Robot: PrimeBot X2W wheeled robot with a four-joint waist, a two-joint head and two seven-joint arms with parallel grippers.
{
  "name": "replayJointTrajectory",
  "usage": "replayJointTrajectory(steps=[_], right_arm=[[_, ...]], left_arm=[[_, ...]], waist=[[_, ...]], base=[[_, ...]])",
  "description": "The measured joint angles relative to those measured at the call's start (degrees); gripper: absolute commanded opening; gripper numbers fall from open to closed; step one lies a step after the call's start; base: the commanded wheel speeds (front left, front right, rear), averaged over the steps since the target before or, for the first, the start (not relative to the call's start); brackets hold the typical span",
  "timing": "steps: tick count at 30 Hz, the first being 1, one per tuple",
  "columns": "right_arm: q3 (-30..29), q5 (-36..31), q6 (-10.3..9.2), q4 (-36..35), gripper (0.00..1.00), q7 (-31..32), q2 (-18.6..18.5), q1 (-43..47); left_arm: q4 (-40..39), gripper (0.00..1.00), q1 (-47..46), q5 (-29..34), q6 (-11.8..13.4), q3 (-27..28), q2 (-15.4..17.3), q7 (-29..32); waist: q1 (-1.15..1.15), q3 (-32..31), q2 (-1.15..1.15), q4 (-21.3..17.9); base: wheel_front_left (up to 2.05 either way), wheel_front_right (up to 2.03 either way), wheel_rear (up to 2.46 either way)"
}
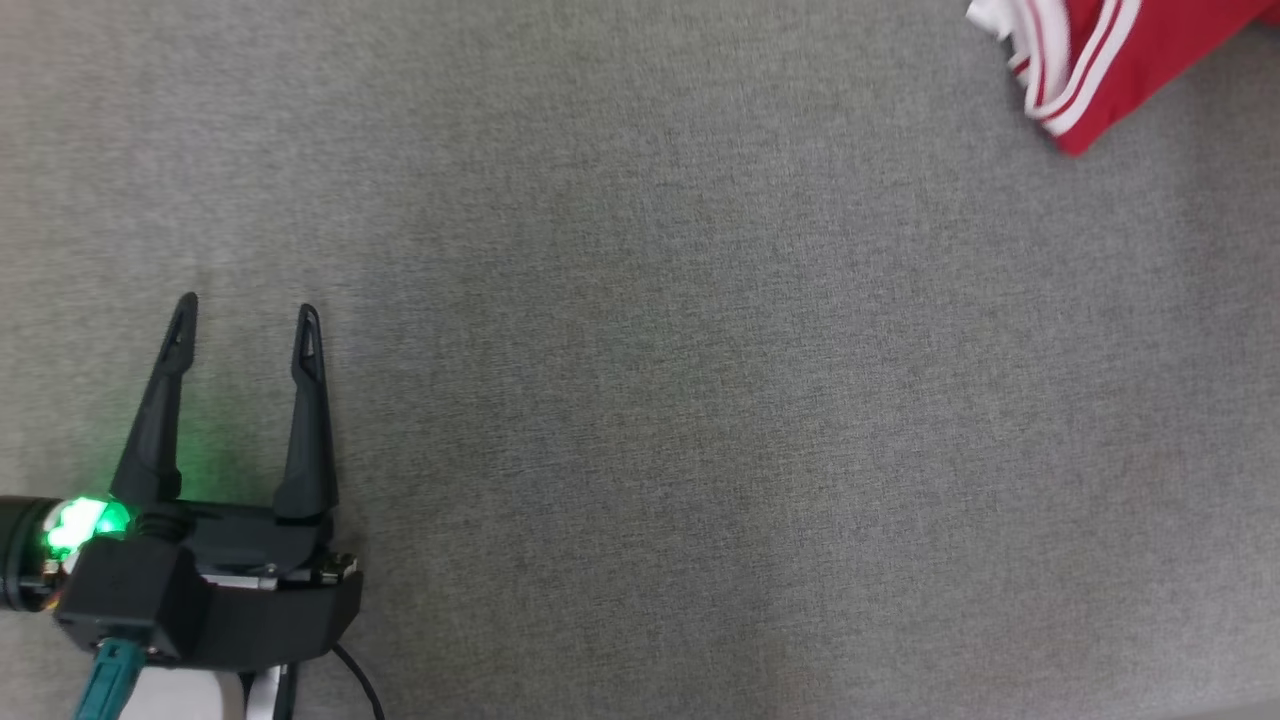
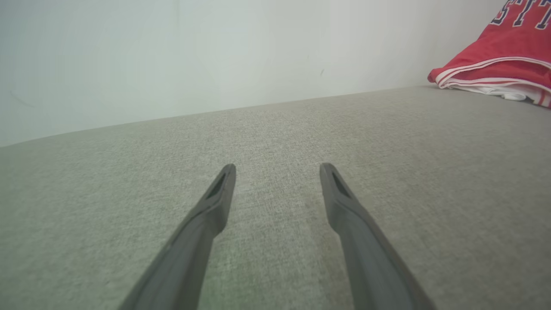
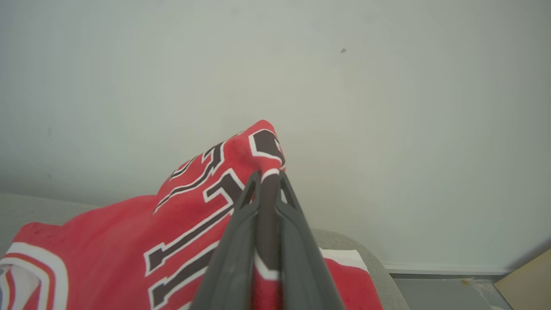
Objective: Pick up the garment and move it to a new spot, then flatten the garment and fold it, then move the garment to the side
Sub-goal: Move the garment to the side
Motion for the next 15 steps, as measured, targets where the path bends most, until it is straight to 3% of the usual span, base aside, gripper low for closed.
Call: replayJointTrajectory(steps=[15], right_arm=[[5.5,2.0,0.00,-0.5,0.00,2.8,-13.7,-4.7]], left_arm=[[-6.4,1.00,1.4,0.9,0.8,1.3,1.8,-0.1]], waist=[[-0.01,4.5,-0.01,-3.2]], base=[[0.00,0.00,0.00]])
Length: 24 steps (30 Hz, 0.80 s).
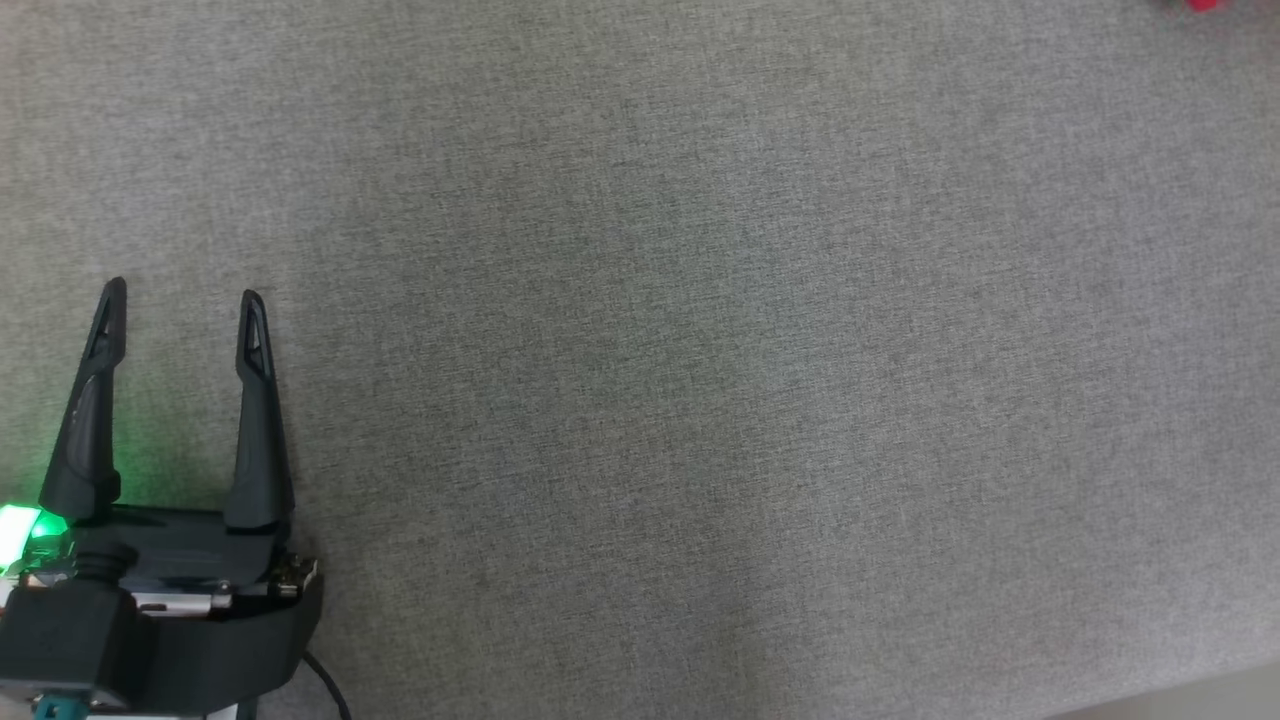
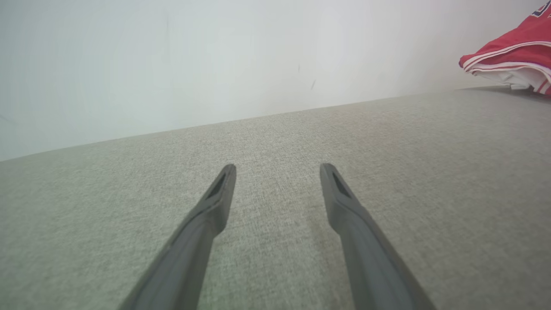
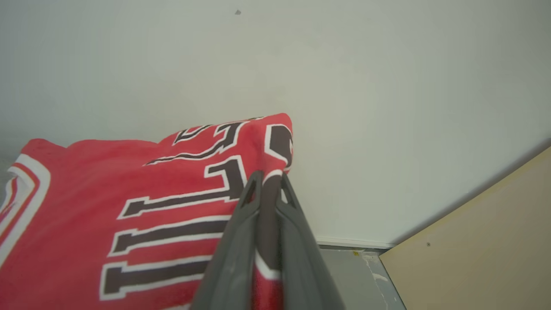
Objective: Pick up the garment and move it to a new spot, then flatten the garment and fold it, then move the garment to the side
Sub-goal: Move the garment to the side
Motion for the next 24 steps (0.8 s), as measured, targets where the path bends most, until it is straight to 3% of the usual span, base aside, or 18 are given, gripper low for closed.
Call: replayJointTrajectory(steps=[4,10,12,24], right_arm=[[2.0,0.2,0.00,1.0,0.00,0.7,-3.1,-0.3],[4.2,-1.1,0.00,4.5,0.00,1.1,-2.8,-0.3],[4.2,-1.4,0.00,5.9,1.00,0.3,-2.5,-0.4],[4.0,-3.7,0.00,7.7,1.00,-4.4,-0.1,-2.2]], left_arm=[[-1.1,1.00,0.0,0.1,0.0,0.1,0.6,0.0],[-2.5,1.00,0.0,0.5,0.0,-0.1,1.4,0.0],[-2.6,1.00,0.0,0.5,0.0,-0.1,1.6,0.0],[0.6,1.00,0.1,-0.7,1.2,0.5,0.9,-0.2]], waist=[[0.00,0.7,-0.01,-0.5],[0.00,1.9,0.00,-0.6],[0.00,2.0,0.00,-0.6],[0.01,-1.7,0.00,-0.7]], base=[[0.00,0.00,0.00],[0.00,0.00,0.00],[0.00,0.00,0.00],[0.00,0.00,0.00]])
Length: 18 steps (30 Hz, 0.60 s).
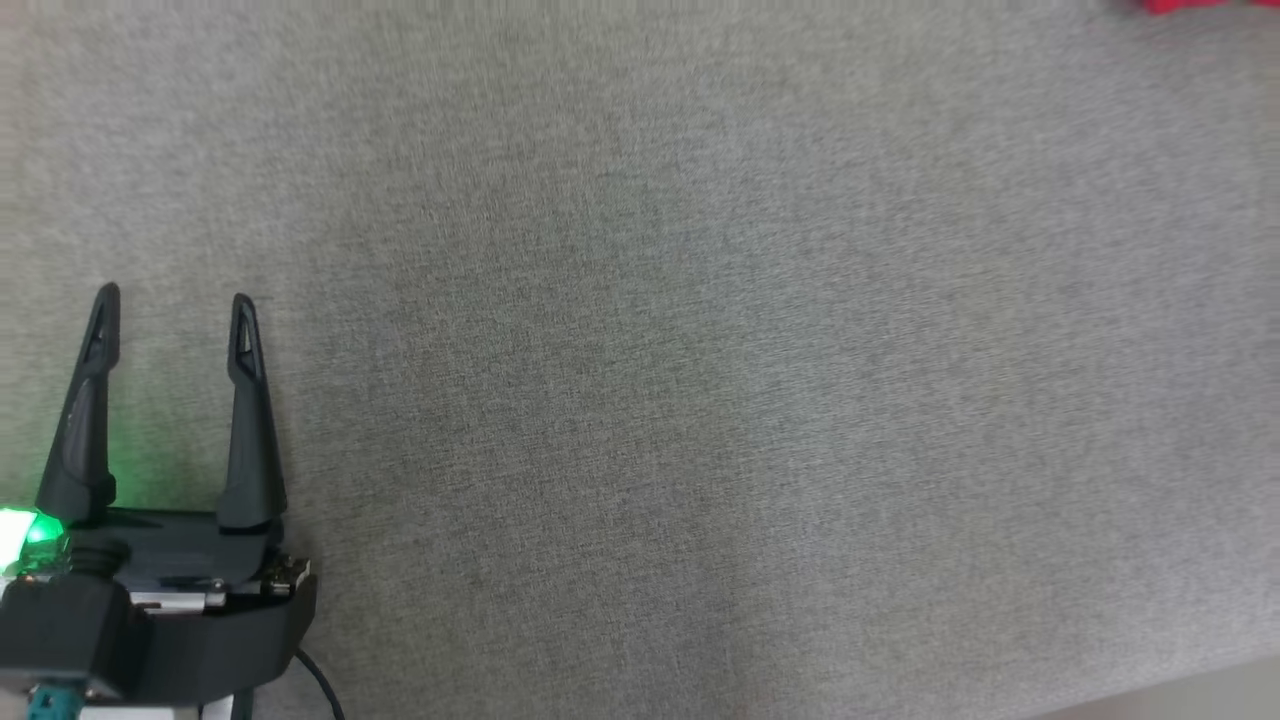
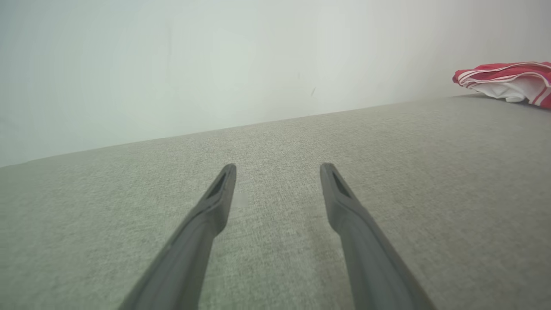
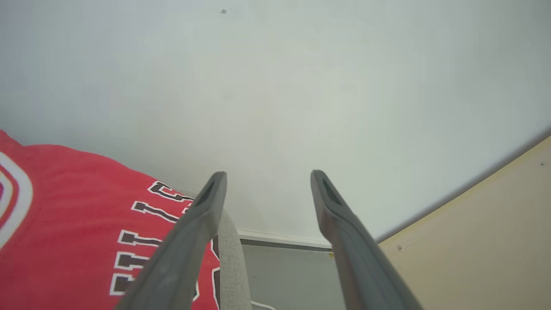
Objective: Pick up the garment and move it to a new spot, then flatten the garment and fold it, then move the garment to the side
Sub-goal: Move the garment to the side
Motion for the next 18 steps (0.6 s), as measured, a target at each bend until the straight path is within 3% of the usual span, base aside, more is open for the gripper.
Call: replayJointTrajectory(steps=[9,18], right_arm=[[-4.4,1.0,0.00,-9.9,1.00,-0.8,4.9,6.9],[-16.0,-2.3,0.00,-24.1,1.00,-0.8,13.4,25.8]], left_arm=[[4.3,1.00,4.2,-2.6,1.0,2.9,-1.6,0.2],[7.3,1.00,10.8,-4.4,1.0,5.8,-3.9,0.2]], waist=[[0.00,-7.7,0.00,0.8],[-0.01,-16.9,0.00,1.7]], base=[[0.00,0.00,0.00],[0.00,0.00,0.00]])
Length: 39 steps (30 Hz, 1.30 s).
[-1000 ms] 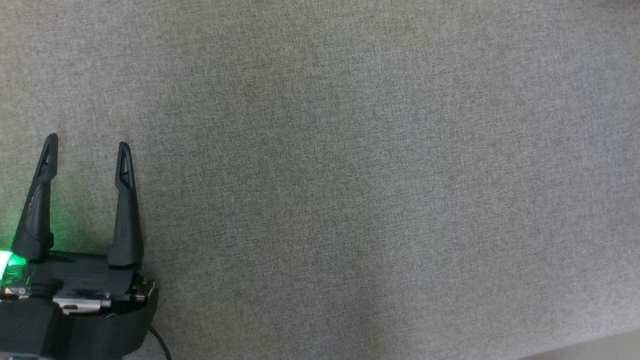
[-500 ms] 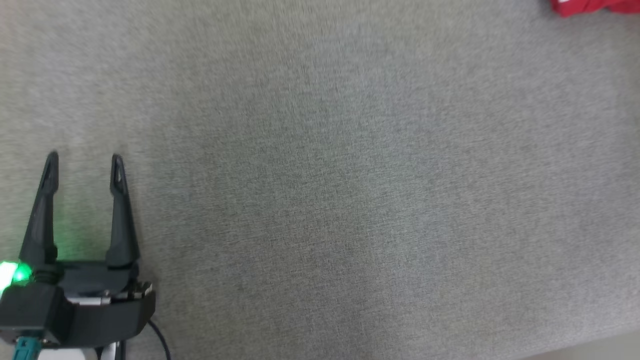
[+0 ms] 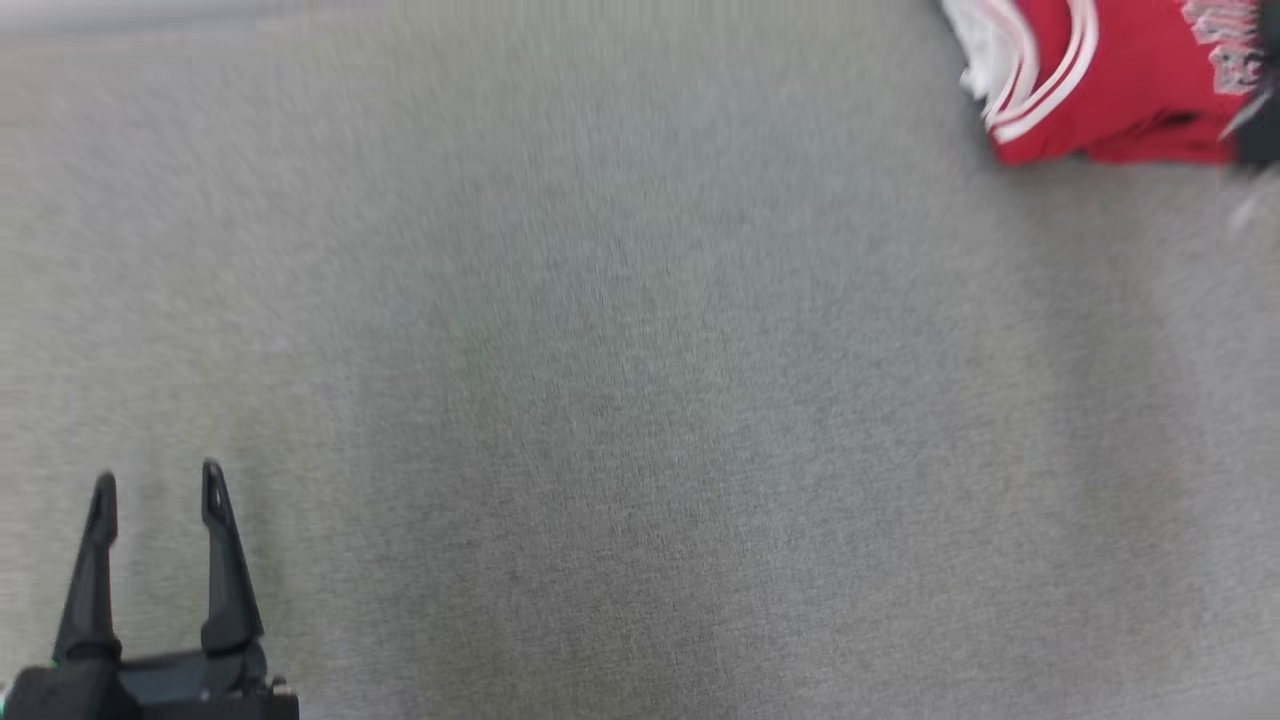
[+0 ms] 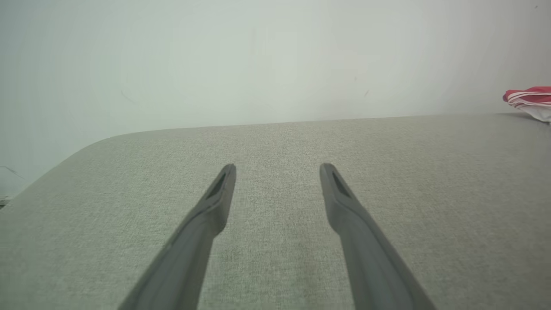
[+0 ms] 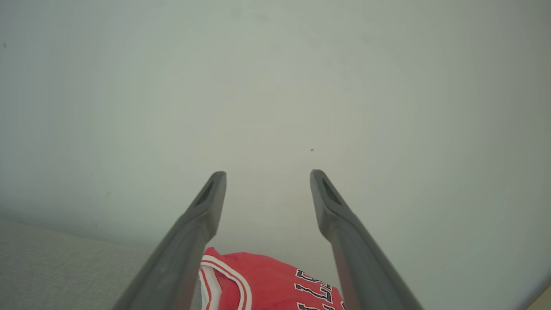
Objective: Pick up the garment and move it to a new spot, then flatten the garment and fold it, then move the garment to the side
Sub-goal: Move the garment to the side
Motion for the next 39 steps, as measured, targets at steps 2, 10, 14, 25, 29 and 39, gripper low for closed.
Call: replayJointTrajectory(steps=[2,10,14,25,29,39], right_arm=[[-2.6,-1.2,0.00,-2.7,1.00,0.0,2.2,5.1],[-13.4,-4.0,-0.01,-12.2,1.00,0.0,9.7,26.7],[-16.4,-6.0,-0.01,-17.1,1.00,0.0,13.1,34.9],[-21.0,-8.8,-0.01,-27.7,1.00,0.7,24.5,53.0],[-20.9,-11.5,0.00,-29.2,1.00,0.8,26.8,57.8],[-21.7,-14.9,-0.01,-31.4,1.00,0.3,31.1,64.7]], left_arm=[[0.6,1.00,1.0,-0.1,0.0,0.4,-0.4,0.0],[4.1,1.00,3.6,-0.1,-1.5,0.5,-1.2,0.0],[5.6,1.00,4.4,-0.1,-2.1,0.6,-0.6,0.0],[9.0,1.00,5.3,-0.1,-2.9,-1.2,-0.8,0.0],[10.7,1.00,5.8,-0.1,-2.8,-1.8,-0.8,0.0],[12.4,1.00,6.8,-0.2,-2.0,-1.5,-0.1,0.5]], waist=[[0.00,-2.0,0.00,0.2],[-0.01,-9.7,0.00,1.5],[-0.02,-13.2,0.00,2.4],[-0.01,-19.7,-0.01,4.9],[-0.01,-21.3,-0.01,5.7],[0.00,-23.4,-0.01,6.8]], base=[[0.00,0.00,0.00],[0.00,0.00,0.00],[0.00,0.00,0.00],[0.00,0.00,0.00],[0.00,0.00,0.00],[0.00,0.00,0.00]])
